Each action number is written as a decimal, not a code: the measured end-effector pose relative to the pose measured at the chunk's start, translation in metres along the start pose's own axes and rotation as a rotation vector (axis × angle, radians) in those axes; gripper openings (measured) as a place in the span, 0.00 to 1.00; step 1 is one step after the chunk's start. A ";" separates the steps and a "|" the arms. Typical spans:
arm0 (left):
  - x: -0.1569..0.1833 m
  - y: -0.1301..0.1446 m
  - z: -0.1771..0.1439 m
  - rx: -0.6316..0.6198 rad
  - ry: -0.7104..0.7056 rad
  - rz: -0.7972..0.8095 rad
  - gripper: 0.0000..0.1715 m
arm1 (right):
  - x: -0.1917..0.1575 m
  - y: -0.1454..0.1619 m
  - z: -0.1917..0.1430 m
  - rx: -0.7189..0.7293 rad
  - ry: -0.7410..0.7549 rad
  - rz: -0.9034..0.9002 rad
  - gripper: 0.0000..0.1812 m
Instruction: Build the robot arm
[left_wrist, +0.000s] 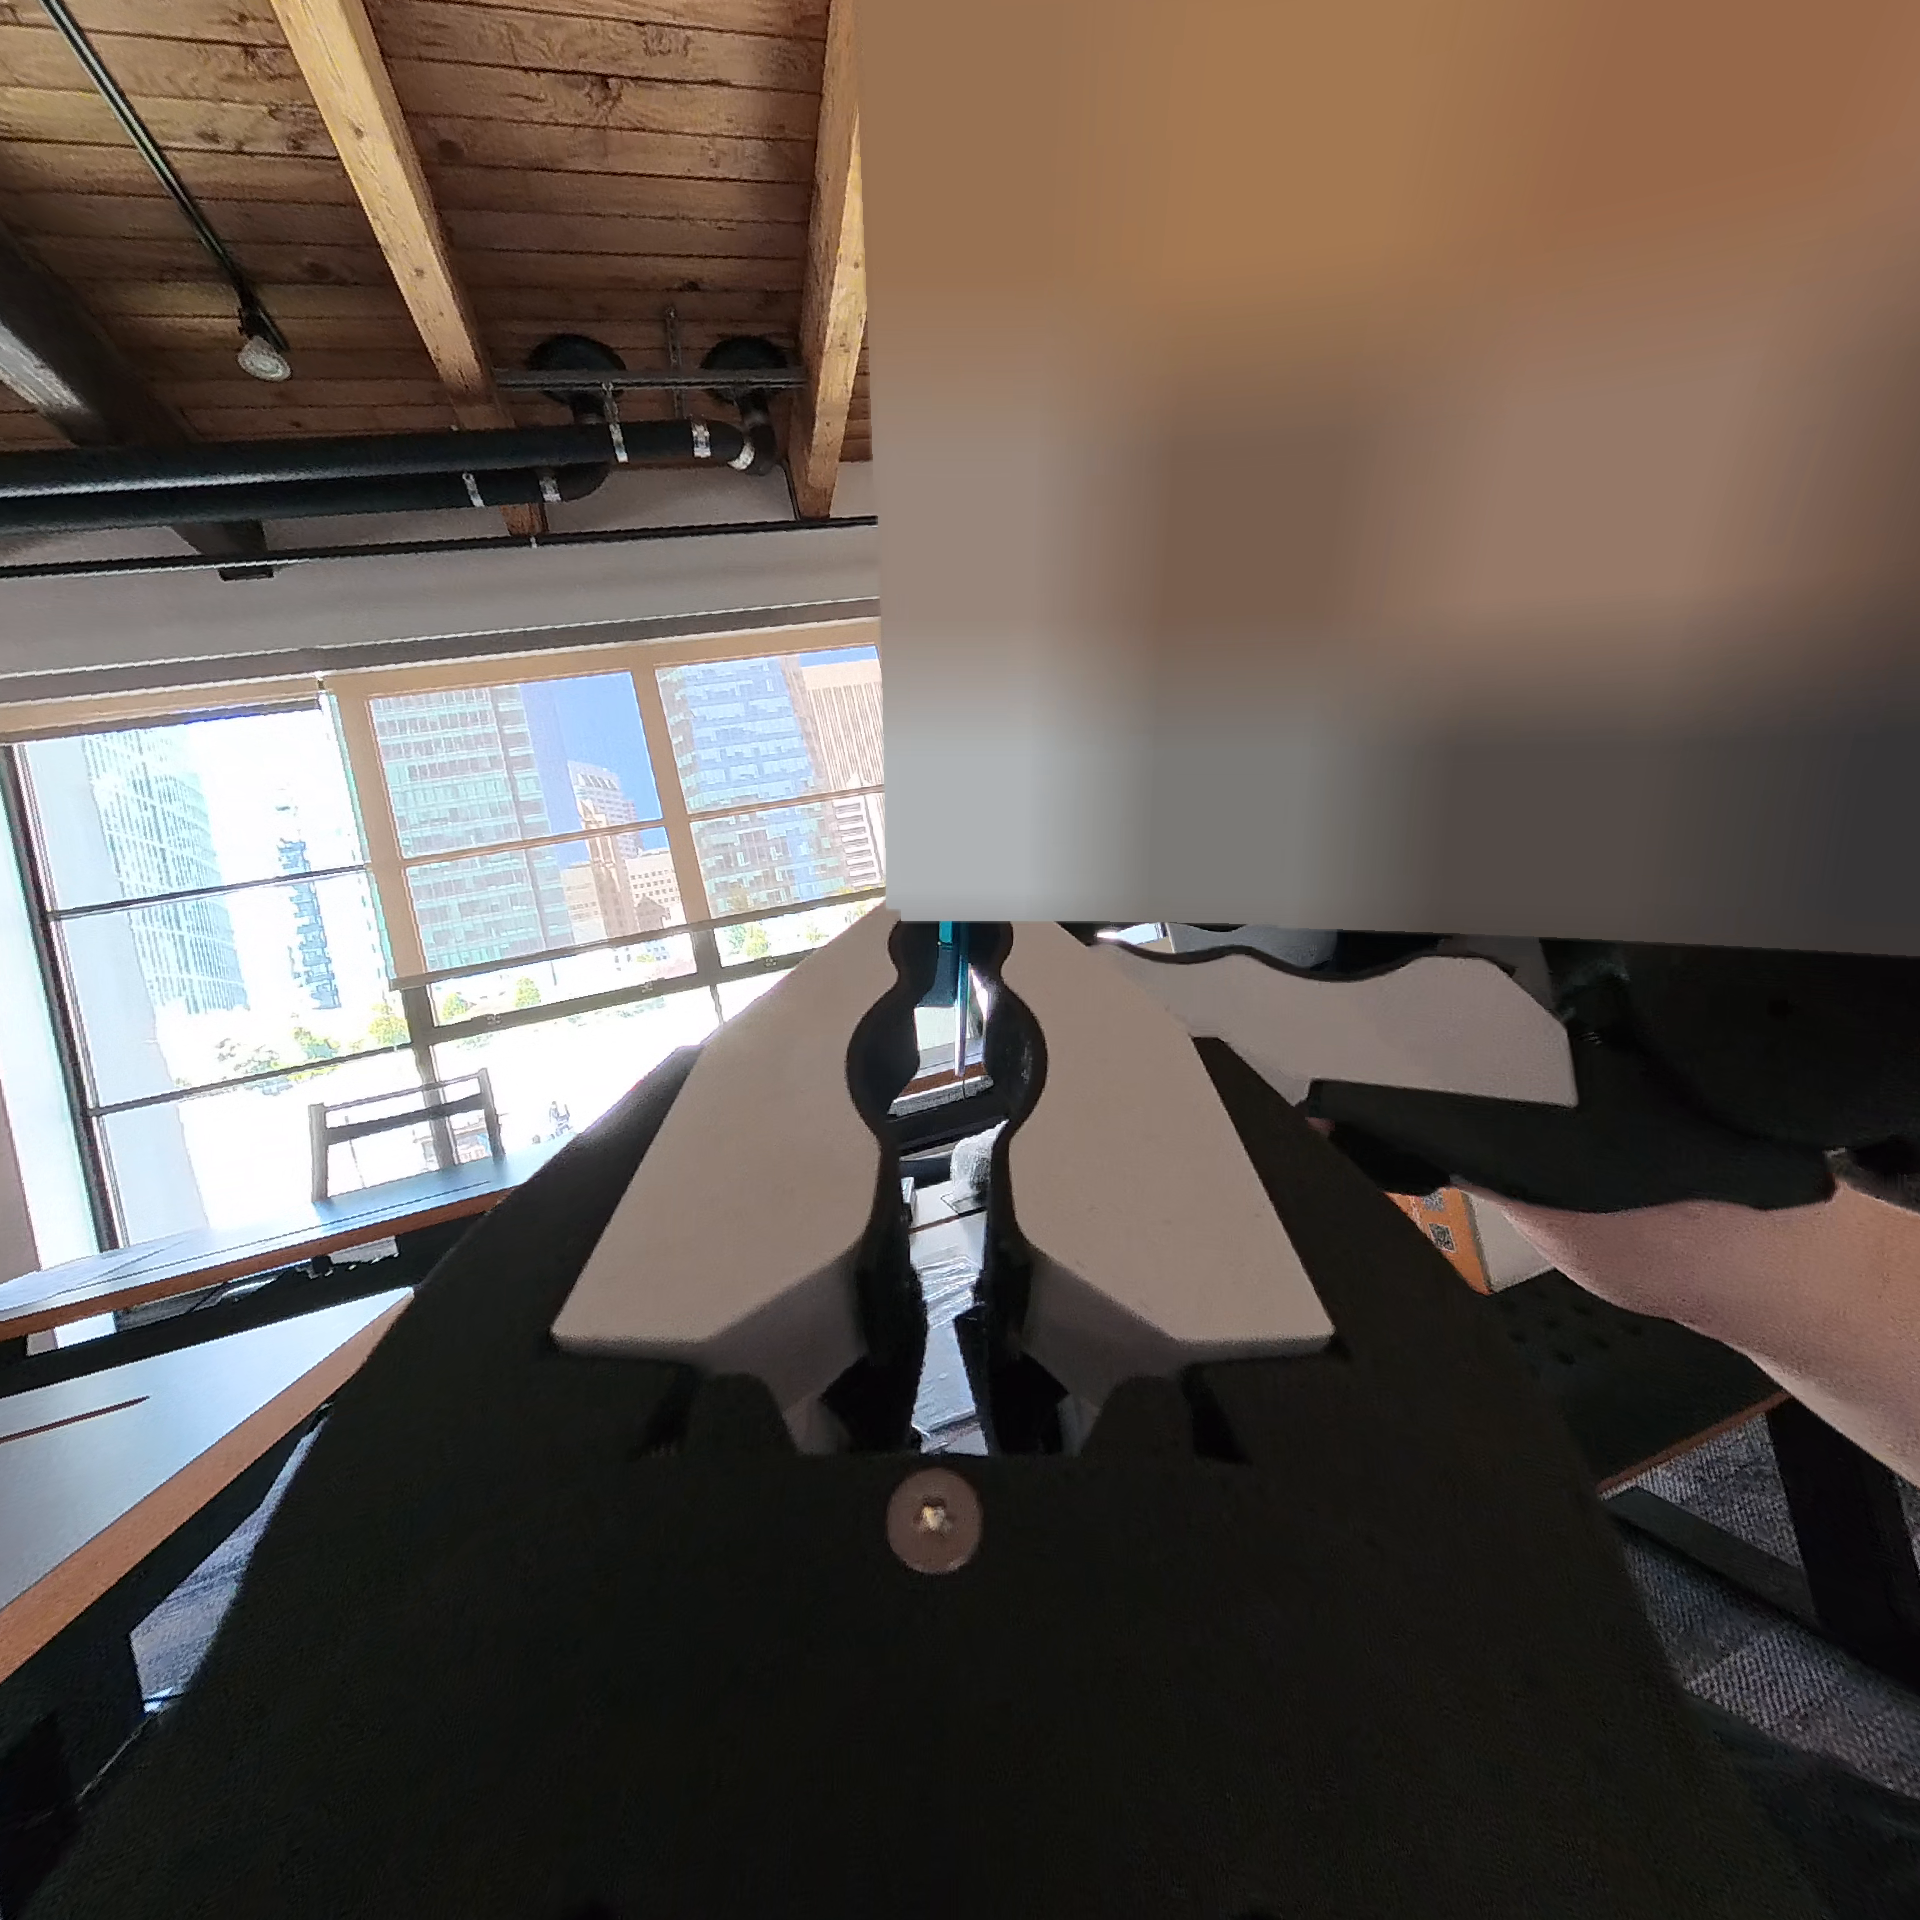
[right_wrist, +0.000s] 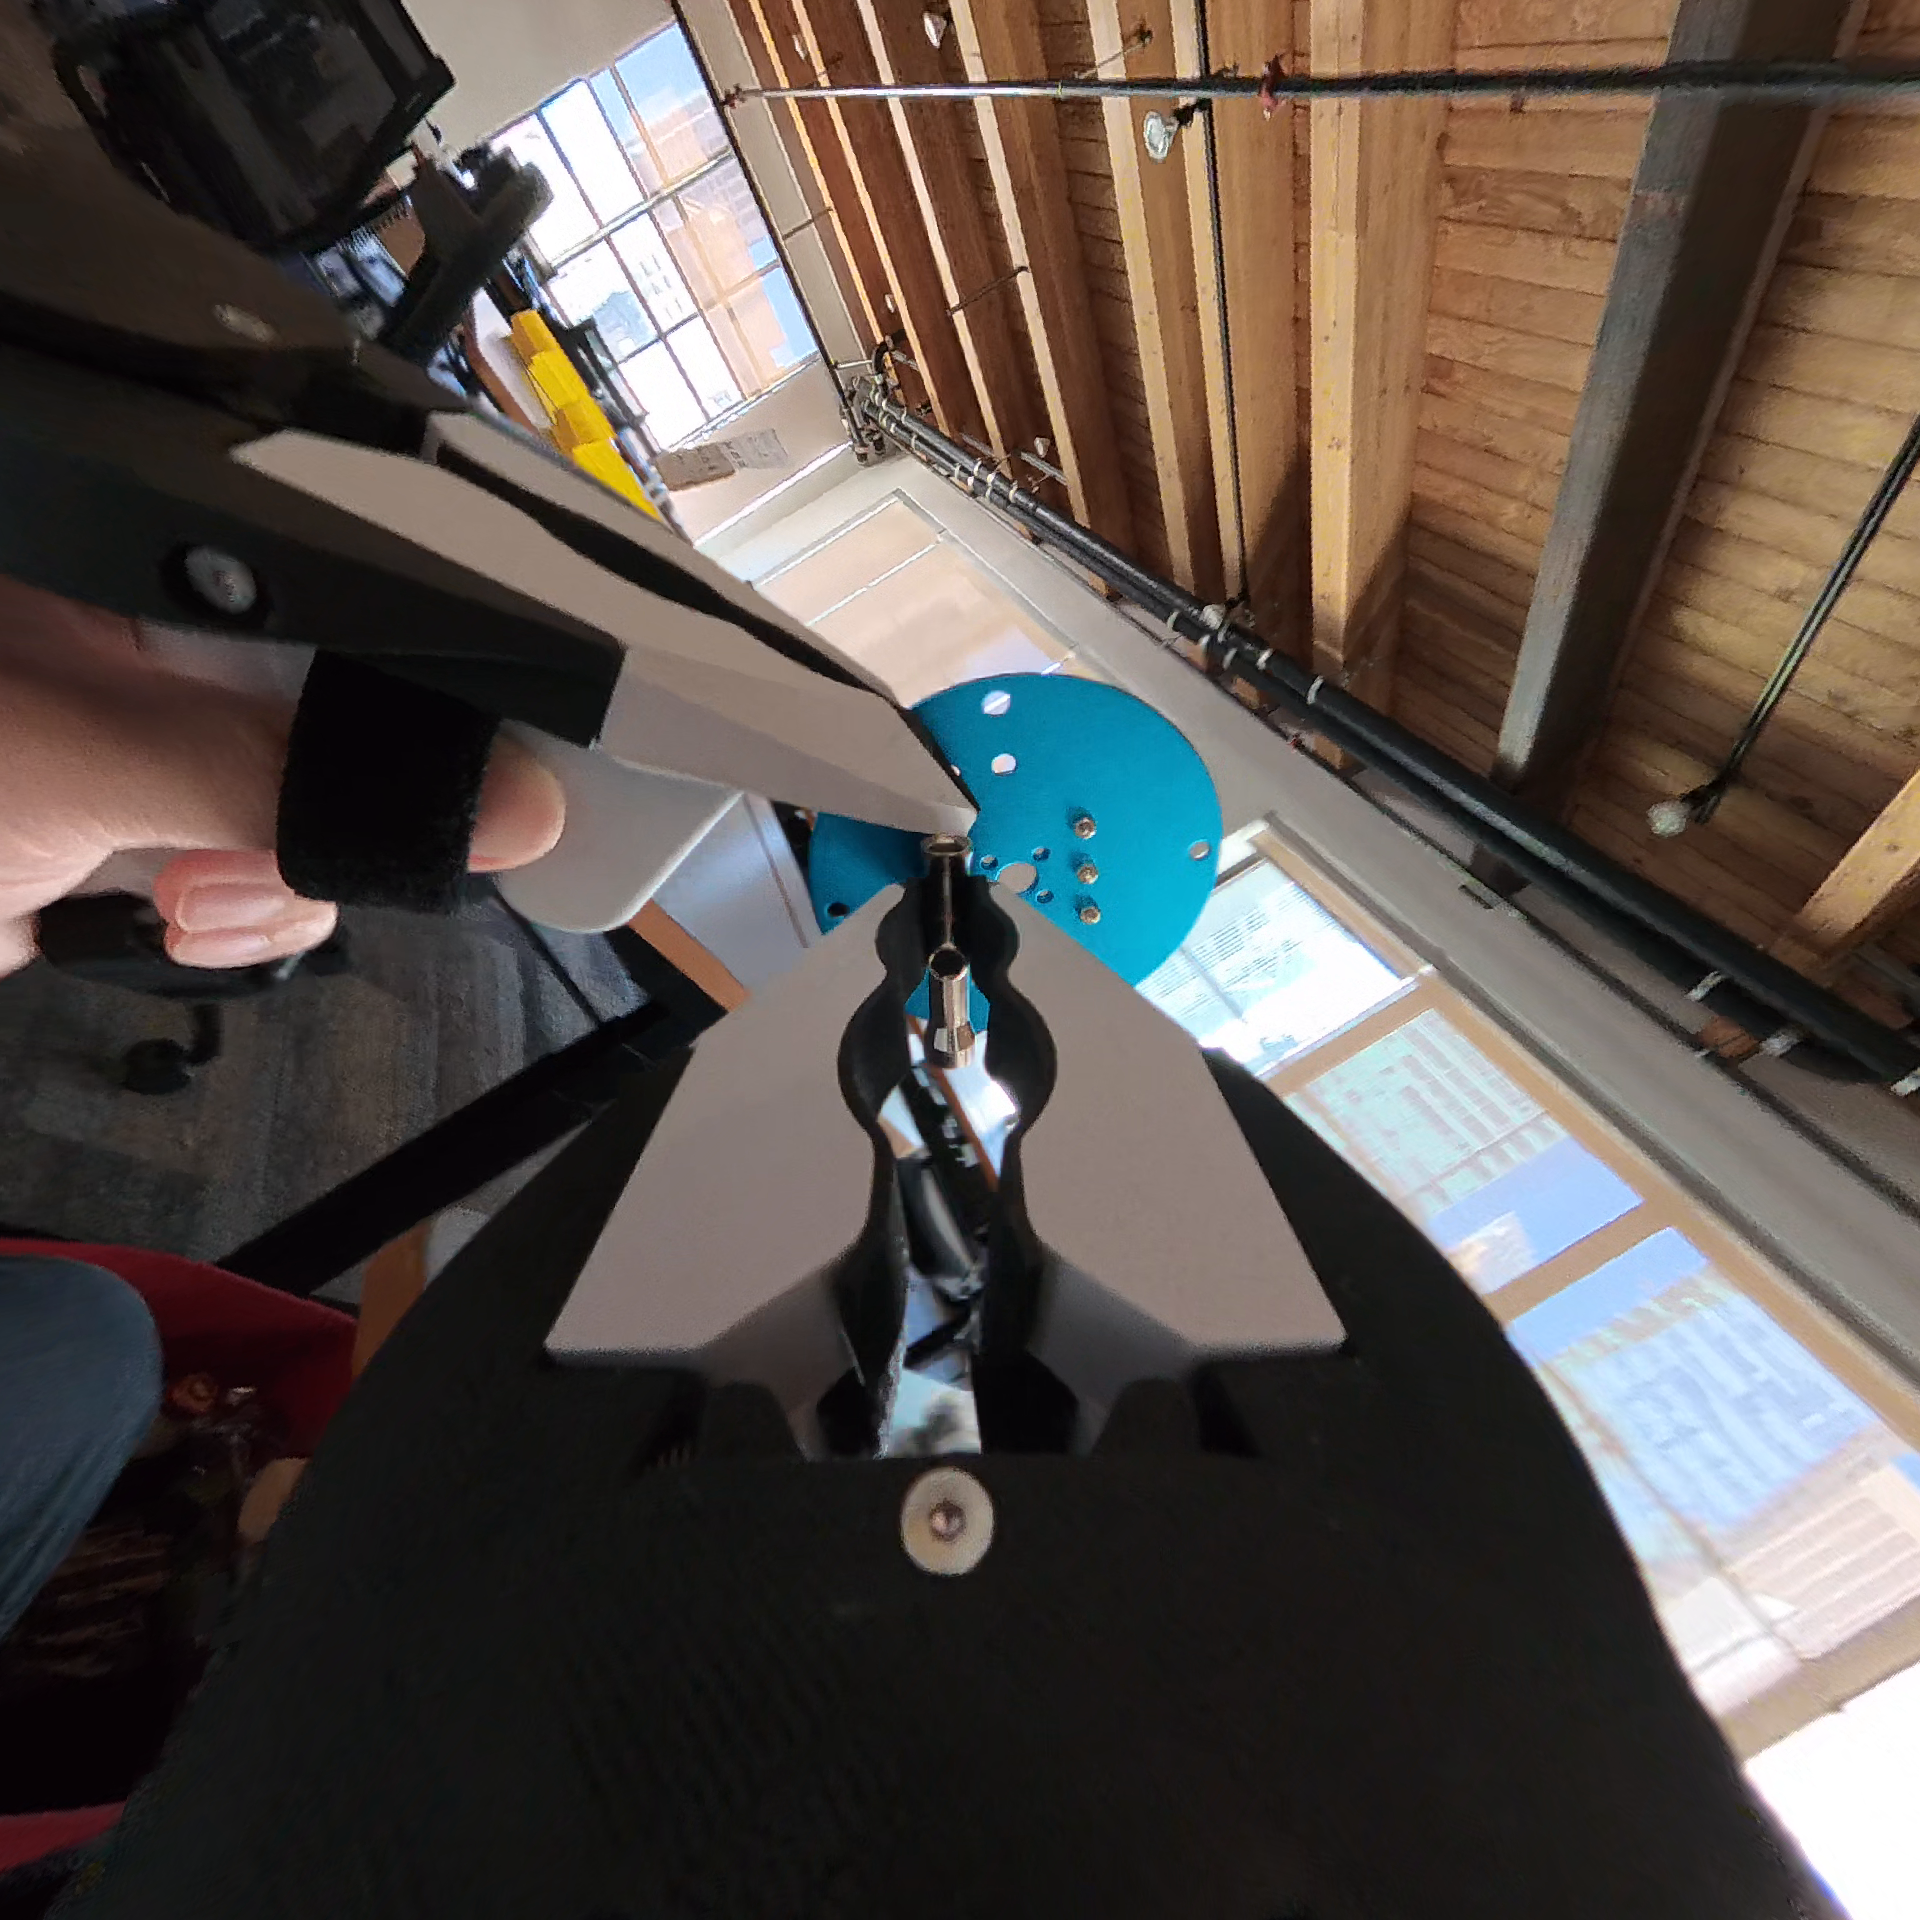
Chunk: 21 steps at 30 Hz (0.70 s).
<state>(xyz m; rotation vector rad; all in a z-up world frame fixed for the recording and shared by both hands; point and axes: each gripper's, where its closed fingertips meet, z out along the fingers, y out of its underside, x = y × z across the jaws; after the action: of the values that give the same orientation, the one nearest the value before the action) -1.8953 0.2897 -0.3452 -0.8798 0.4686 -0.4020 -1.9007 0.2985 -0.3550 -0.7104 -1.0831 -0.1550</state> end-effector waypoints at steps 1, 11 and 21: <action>0.000 0.001 0.000 0.003 0.000 0.002 0.02 | 0.000 0.001 0.000 -0.003 -0.010 0.047 0.03; 0.002 -0.008 0.002 0.084 -0.020 0.032 0.02 | 0.007 -0.001 -0.001 0.167 -0.036 0.874 0.04; -0.003 -0.005 0.008 0.100 -0.051 0.101 0.02 | 0.011 0.007 0.006 0.331 -0.152 1.521 0.04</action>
<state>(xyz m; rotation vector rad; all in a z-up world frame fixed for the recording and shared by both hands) -1.8945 0.2932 -0.3362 -0.7650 0.4405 -0.3070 -1.8968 0.3097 -0.3474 -1.0689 -0.4494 1.3556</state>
